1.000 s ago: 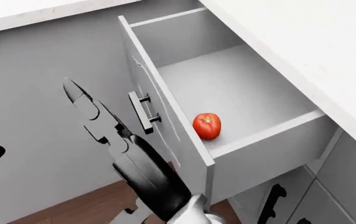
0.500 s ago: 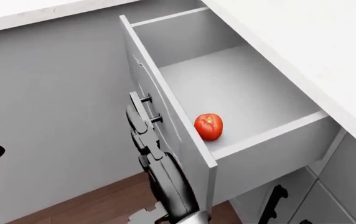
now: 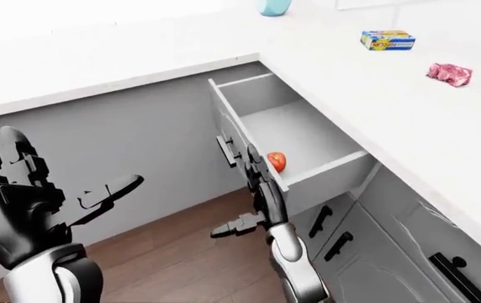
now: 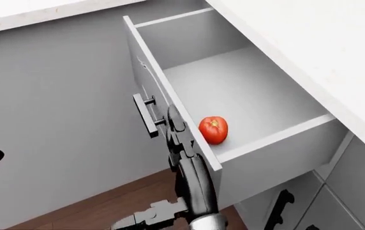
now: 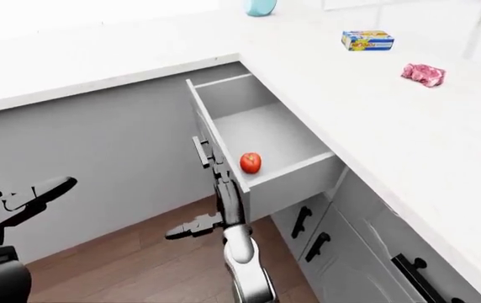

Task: Close the left drawer.

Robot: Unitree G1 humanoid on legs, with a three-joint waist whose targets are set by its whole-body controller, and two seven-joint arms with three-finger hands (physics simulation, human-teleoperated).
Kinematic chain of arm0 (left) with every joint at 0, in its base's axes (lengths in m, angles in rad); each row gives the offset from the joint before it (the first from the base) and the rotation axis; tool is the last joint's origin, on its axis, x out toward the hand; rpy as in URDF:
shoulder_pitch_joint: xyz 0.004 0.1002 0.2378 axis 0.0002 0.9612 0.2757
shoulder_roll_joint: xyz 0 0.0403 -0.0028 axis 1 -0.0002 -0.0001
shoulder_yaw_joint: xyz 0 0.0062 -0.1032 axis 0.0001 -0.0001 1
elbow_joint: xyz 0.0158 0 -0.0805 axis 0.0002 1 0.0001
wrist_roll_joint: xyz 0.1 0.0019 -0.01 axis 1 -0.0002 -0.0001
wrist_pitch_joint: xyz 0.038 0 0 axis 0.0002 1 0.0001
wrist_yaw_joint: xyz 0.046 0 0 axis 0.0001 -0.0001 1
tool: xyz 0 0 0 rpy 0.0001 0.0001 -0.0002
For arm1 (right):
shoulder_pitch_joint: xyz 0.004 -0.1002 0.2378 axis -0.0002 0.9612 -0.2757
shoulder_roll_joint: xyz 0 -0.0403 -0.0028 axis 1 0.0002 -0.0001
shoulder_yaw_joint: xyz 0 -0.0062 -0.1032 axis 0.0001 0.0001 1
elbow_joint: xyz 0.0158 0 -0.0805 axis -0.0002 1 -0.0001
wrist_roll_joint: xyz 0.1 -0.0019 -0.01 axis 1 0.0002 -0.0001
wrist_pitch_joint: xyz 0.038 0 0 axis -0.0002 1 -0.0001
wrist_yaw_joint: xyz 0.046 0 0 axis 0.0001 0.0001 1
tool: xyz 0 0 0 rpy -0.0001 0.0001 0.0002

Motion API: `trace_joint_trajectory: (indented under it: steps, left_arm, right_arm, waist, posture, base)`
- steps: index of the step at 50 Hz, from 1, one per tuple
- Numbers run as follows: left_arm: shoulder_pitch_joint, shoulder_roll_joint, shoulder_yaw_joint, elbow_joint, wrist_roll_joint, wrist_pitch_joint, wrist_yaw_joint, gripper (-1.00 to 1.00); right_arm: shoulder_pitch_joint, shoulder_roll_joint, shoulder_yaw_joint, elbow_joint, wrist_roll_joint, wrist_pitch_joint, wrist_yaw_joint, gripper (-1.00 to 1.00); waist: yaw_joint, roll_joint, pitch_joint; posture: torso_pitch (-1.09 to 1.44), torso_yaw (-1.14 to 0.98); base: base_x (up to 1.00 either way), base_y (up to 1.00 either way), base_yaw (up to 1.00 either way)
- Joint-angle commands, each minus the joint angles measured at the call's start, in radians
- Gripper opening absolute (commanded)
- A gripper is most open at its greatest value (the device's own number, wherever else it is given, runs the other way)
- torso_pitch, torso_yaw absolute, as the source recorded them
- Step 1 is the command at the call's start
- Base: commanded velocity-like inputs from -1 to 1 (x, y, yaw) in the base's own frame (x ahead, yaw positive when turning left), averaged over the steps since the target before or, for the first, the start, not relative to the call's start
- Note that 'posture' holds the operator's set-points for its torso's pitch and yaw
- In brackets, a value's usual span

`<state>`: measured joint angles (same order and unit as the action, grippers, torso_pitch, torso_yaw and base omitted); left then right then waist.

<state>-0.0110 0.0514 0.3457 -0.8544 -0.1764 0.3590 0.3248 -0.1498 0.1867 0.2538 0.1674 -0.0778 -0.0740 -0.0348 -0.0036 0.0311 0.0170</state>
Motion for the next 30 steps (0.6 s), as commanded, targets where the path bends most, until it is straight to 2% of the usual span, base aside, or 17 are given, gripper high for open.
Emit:
trace_joint_trajectory:
  steps: [1,30]
  left_arm:
    - [-0.014,0.008,0.001,-0.031,0.004,-0.027,-0.003,1.0]
    - [-0.012,0.007,0.001,-0.036,0.006,-0.026,-0.004,1.0]
  right_arm:
    - [-0.023,0.01,0.004,-0.034,0.016,-0.024,0.003,1.0]
    - [-0.076,0.012,-0.072,0.101,0.154,0.018,-0.005,1.0]
  waist:
    - [0.0,0.006,-0.016]
    - [0.002,0.005,-0.019]
  posture:
    - [0.0,0.0]
    - [0.0,0.0]
  base:
    - [0.0,0.0,0.0]
    - [0.0,0.0,0.0]
